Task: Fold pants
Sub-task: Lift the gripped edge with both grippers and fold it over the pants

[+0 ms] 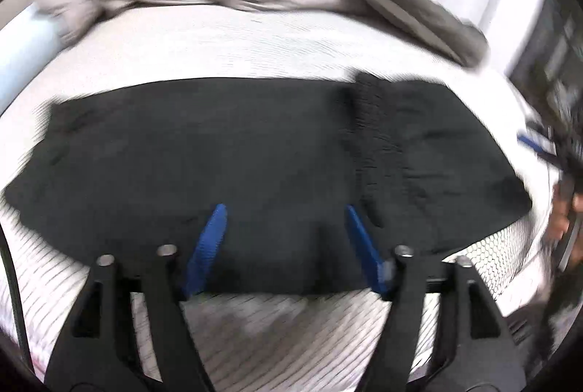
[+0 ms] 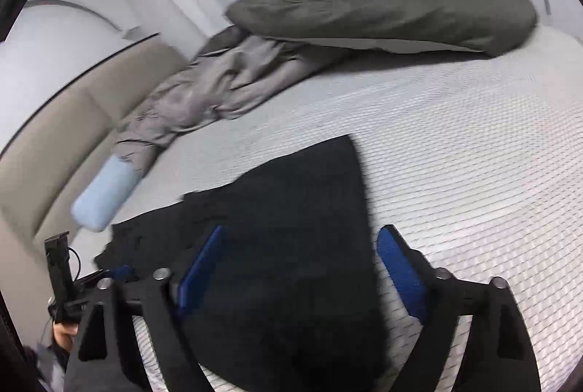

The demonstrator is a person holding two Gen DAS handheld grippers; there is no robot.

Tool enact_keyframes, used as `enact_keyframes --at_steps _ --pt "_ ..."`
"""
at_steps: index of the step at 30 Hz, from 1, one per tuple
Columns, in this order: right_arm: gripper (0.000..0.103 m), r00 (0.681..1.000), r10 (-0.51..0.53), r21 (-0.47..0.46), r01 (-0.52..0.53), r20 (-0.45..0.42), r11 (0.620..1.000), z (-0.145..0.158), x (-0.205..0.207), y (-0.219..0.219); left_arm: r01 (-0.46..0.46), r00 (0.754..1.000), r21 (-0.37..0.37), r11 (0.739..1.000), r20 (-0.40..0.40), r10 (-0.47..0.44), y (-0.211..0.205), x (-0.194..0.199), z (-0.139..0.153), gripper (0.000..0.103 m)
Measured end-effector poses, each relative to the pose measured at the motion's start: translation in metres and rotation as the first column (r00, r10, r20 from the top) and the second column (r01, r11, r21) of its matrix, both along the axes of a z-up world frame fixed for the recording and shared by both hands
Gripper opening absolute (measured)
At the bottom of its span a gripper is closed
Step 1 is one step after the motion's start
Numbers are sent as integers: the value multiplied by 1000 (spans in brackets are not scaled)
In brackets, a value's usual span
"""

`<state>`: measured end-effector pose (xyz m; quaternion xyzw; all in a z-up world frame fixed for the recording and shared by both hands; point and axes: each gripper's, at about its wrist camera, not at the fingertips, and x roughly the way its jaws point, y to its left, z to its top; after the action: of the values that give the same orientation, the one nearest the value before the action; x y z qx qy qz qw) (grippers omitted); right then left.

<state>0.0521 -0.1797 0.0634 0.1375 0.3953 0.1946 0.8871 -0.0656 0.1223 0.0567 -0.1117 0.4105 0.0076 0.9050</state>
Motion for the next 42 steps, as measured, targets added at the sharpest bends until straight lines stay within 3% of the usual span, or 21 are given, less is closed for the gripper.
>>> enact_keyframes --at_steps 2,4,8,11,13,15,17,20,24,27,31,34,35,36,38,39,42 --pt "88 1000 27 -17 -27 0 1000 -2 -1 12 -148 989 -40 988 -7 148 40 -27 2 89" --pt "88 999 34 -21 -34 -9 999 -6 -3 13 -277 961 -147 949 -28 276 78 -49 -3 89" --pt "88 999 41 13 -40 -35 999 -12 4 14 -385 921 -290 876 -64 383 122 -60 -26 89" --pt "88 999 44 37 -43 -29 998 -18 9 22 -427 897 -320 845 -37 440 138 -51 -27 87" --pt "88 999 41 46 -40 -33 998 -20 7 21 -475 875 -302 826 -60 481 150 -30 -28 74" --pt "88 999 35 44 -33 -40 998 -20 5 15 -543 837 -288 789 -104 538 159 -19 -33 22" --pt "88 998 39 41 -37 -47 998 -21 5 11 -554 828 -295 778 -103 551 163 -13 -32 7" --pt "88 999 24 49 -22 -38 999 -16 2 1 -538 833 -227 812 4 553 147 -12 -8 1" --pt "88 1000 11 54 -10 -15 999 -11 1 -6 -421 889 -119 899 143 435 90 2 49 1" --pt "88 1000 11 43 -11 7 999 -5 -4 -9 -276 926 -57 959 253 281 25 21 99 1" --pt "88 999 -20 23 19 46 1000 5 -12 -18 -19 946 -54 998 321 35 -81 50 146 1" --pt "88 996 -73 34 71 51 997 9 -16 -38 181 947 -84 980 285 -150 -163 73 145 3" --pt "88 994 -93 39 91 52 995 10 -17 -46 245 943 -91 965 255 -216 -188 81 137 15" --pt "88 991 -122 39 120 52 992 10 -18 -57 329 929 -106 938 215 -302 -214 89 124 46" --pt "88 984 -171 32 170 47 985 11 -19 -72 474 880 -157 866 105 -463 -256 105 91 80" --pt "88 977 -210 27 209 42 978 10 -21 -82 495 868 -161 854 65 -492 -269 107 73 76" --pt "88 968 -250 32 249 13 968 6 -22 -101 502 865 -110 858 48 -500 -271 94 58 76"
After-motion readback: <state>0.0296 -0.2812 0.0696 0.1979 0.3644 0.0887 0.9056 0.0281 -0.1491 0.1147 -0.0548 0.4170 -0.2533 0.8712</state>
